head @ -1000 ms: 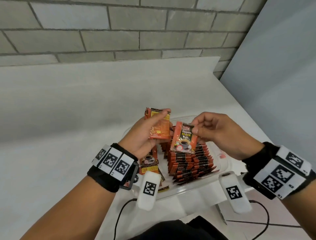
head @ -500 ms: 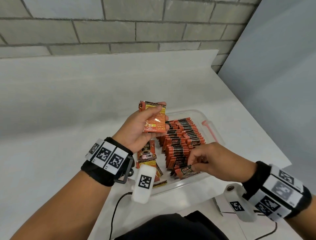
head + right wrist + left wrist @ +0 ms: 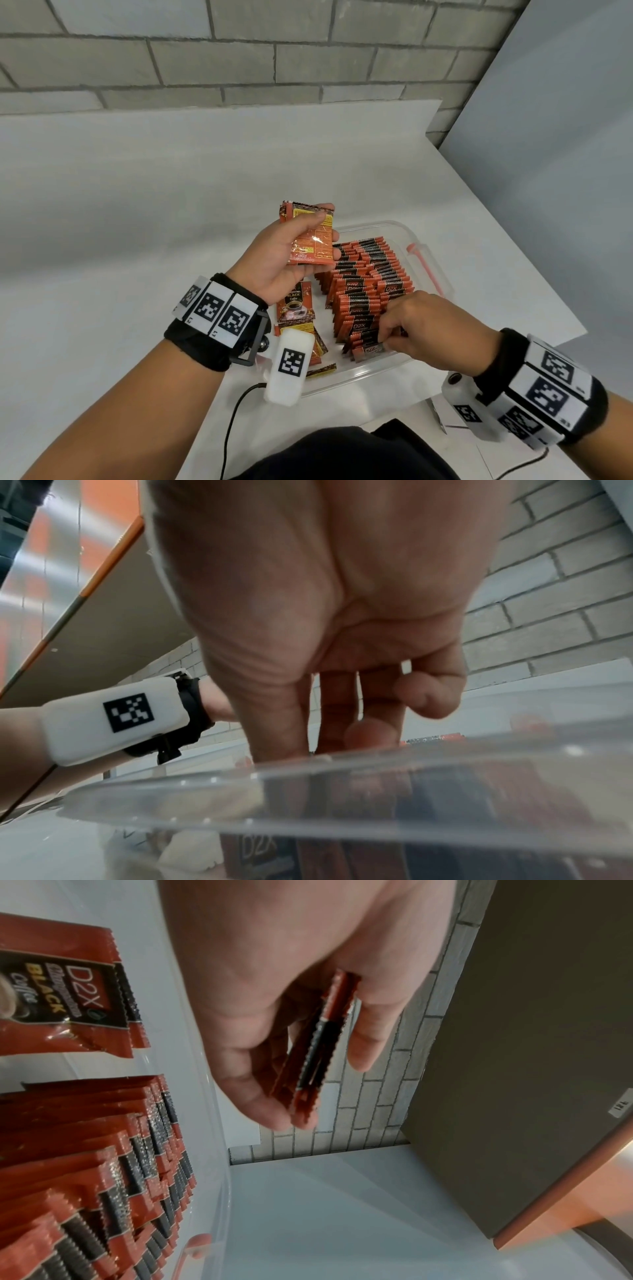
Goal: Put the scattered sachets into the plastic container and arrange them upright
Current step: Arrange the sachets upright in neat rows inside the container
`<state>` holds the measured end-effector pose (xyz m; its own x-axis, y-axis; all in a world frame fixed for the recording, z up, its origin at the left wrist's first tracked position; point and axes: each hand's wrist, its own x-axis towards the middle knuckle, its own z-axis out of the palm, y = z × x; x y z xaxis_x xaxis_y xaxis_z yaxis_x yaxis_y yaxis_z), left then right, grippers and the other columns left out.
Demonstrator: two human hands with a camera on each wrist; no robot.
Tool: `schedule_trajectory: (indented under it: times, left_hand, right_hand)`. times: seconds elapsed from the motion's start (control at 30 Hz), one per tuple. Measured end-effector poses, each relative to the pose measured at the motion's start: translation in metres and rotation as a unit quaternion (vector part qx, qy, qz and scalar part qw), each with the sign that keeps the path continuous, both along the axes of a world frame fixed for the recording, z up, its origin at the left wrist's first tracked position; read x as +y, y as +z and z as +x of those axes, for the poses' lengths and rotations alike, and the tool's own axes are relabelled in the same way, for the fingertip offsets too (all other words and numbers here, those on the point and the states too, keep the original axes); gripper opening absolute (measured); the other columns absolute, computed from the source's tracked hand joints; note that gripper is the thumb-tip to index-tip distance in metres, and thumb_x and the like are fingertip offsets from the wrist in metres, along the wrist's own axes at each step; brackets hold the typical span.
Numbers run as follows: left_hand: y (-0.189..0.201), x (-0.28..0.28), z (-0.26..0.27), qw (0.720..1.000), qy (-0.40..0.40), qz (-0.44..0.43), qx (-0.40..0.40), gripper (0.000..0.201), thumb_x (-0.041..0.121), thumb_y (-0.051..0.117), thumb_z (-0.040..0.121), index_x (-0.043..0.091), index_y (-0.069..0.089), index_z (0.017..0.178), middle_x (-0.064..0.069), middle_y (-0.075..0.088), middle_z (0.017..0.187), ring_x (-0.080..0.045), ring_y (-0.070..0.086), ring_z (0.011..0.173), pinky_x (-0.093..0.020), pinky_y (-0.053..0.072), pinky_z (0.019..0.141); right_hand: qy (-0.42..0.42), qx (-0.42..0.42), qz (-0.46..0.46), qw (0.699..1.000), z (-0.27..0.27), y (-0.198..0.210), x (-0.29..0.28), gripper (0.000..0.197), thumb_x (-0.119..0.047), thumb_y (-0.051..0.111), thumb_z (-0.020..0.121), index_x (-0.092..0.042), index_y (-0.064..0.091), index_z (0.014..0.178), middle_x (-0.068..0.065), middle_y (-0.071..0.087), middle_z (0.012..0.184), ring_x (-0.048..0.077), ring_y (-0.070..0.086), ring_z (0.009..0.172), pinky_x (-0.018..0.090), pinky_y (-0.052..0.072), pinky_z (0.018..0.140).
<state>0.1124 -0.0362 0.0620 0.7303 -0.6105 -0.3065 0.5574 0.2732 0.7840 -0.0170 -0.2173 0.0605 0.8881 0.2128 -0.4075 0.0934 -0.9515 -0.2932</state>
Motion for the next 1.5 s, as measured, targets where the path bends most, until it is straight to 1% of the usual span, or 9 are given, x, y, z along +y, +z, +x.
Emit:
schedule_trajectory:
  times: [0.17,0.47,0.6,0.87,1.1,1.23,1.3,1.4,1.5]
  left_hand:
    - [0.000,0.000,0.001,1.000,0.002,0.003,0.000,0.029,0.023,0.058,0.083,0.012,0.063,0.110,-0.009,0.068,0.079,-0.022,0.066,0.066,-0.034,0.054,0.068]
    - [0.000,0.000,0.000,1.000,0.004,0.004,-0.003,0.034,0.026,0.062,0.073,0.011,0.062,0.104,-0.009,0.068,0.079,-0.022,0.066,0.066,-0.034,0.054,0.067]
    - [-0.002,0.000,0.002,1.000,0.004,-0.003,0.000,0.030,0.026,0.061,0.074,0.014,0.066,0.102,-0.010,0.068,0.080,-0.023,0.066,0.066,-0.035,0.054,0.068]
    - [-0.004,0.003,0.003,0.999,-0.020,-0.033,0.030,0.028,0.006,0.040,0.093,0.011,0.065,0.106,-0.014,0.068,0.083,-0.026,0.069,0.065,-0.034,0.058,0.062]
    - [-0.003,0.002,0.001,0.997,-0.068,-0.020,0.002,0.028,-0.002,0.047,0.091,0.010,0.060,0.113,-0.016,0.072,0.093,-0.029,0.071,0.082,-0.044,0.058,0.076]
    - [-0.003,0.000,-0.003,0.994,-0.096,0.000,-0.046,0.032,-0.004,0.054,0.088,0.013,0.061,0.115,-0.012,0.072,0.099,-0.025,0.071,0.088,-0.041,0.058,0.077]
    - [-0.003,-0.002,-0.004,0.993,-0.104,0.006,-0.059,0.036,-0.001,0.060,0.083,0.014,0.061,0.115,-0.008,0.073,0.099,-0.024,0.071,0.089,-0.039,0.059,0.073]
    - [-0.002,-0.004,-0.006,0.990,-0.115,0.019,-0.073,0.038,0.007,0.066,0.074,0.018,0.064,0.111,-0.005,0.073,0.095,-0.022,0.071,0.086,-0.036,0.060,0.066]
    - [-0.003,-0.005,-0.006,0.991,-0.111,0.024,-0.067,0.031,0.024,0.065,0.074,0.017,0.065,0.104,-0.007,0.072,0.093,-0.022,0.070,0.084,-0.034,0.058,0.066]
  right_hand:
    - [-0.011,0.013,-0.033,0.999,0.007,-0.002,0.001,0.005,-0.020,0.067,0.083,-0.022,0.071,0.082,-0.010,0.068,0.087,0.005,0.058,0.079,0.027,0.050,0.074]
    - [0.002,0.040,-0.061,0.997,0.015,-0.001,0.005,0.009,-0.018,0.069,0.081,-0.026,0.065,0.077,-0.018,0.054,0.075,0.003,0.049,0.069,0.018,0.039,0.060]
    - [0.000,0.042,-0.055,0.998,0.015,-0.002,0.005,0.009,-0.018,0.070,0.080,-0.026,0.066,0.078,-0.019,0.052,0.072,0.003,0.051,0.070,0.021,0.046,0.065]
    - [-0.007,0.052,-0.012,0.999,0.015,-0.003,-0.004,0.010,-0.016,0.066,0.082,-0.024,0.071,0.081,-0.022,0.052,0.064,-0.002,0.049,0.060,0.011,0.037,0.060]
    - [-0.043,0.014,0.089,0.995,0.016,0.004,-0.009,0.006,-0.022,0.066,0.086,-0.025,0.066,0.081,-0.010,0.064,0.074,0.003,0.056,0.066,0.013,0.042,0.061]
    - [-0.233,-0.133,0.243,0.932,0.027,0.022,-0.006,0.010,-0.036,0.062,0.087,-0.031,0.065,0.095,-0.010,0.063,0.079,-0.001,0.055,0.066,0.014,0.042,0.064]
    - [-0.291,-0.143,0.318,0.891,0.036,0.030,-0.001,0.018,-0.035,0.061,0.088,-0.031,0.062,0.105,-0.010,0.063,0.079,0.000,0.057,0.064,0.019,0.043,0.063]
    - [-0.278,-0.133,0.356,0.882,0.048,0.037,0.006,0.025,-0.025,0.066,0.086,-0.032,0.061,0.109,-0.007,0.065,0.087,0.015,0.064,0.071,0.030,0.050,0.063]
    - [-0.256,-0.149,0.374,0.879,0.057,0.039,0.008,0.015,-0.014,0.072,0.082,-0.024,0.064,0.090,0.000,0.066,0.085,0.029,0.062,0.073,0.039,0.051,0.067]
